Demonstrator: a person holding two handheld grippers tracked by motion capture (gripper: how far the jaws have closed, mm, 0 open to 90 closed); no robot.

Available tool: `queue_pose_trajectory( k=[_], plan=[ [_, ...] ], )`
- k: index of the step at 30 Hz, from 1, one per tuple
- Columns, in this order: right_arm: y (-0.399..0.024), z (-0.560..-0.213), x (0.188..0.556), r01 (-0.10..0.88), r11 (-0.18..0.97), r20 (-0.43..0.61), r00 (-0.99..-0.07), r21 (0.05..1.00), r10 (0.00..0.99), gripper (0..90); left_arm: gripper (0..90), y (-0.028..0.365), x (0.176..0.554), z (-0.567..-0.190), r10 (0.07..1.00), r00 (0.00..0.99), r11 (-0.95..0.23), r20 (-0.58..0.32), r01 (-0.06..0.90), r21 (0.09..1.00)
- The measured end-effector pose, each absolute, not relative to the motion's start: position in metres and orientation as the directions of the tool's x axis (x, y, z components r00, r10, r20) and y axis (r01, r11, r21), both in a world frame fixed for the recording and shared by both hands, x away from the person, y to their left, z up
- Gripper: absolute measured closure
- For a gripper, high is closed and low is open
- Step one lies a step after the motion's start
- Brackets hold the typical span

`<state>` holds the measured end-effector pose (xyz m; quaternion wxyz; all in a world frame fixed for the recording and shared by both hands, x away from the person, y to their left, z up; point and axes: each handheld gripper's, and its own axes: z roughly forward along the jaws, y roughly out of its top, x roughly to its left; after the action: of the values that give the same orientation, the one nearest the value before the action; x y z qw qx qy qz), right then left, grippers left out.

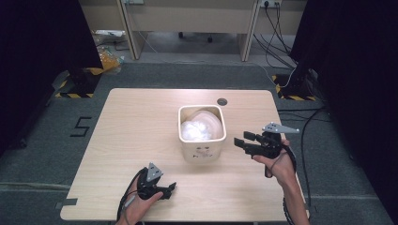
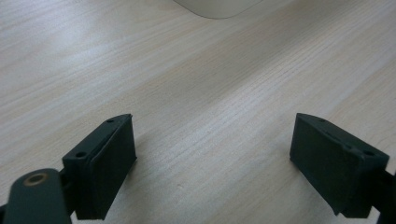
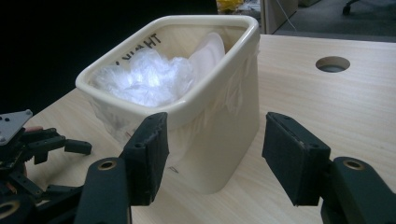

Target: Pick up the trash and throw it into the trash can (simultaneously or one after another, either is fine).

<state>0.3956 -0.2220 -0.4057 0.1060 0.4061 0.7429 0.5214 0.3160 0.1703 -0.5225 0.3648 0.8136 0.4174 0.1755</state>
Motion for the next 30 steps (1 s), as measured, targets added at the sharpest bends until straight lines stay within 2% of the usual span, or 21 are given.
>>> queue_pose_trajectory(
  k=[15, 30],
  plan=[
    [-0.226, -0.435, 0.377, 0.53, 0.134, 0.271, -0.616, 0.838, 0.739, 21.8, 13.3, 0.17, 0.316, -0.523, 0.807, 0.59, -0.384, -0.02, 0.551, 0.741],
    [-0.231, -0.468, 0.367, 0.573, 0.178, 0.262, -0.6, 0.8, 0.756, 20.0, 13.3, 0.17, 0.316, -0.522, 0.808, 0.589, -0.385, -0.019, 0.552, 0.74]
  ],
)
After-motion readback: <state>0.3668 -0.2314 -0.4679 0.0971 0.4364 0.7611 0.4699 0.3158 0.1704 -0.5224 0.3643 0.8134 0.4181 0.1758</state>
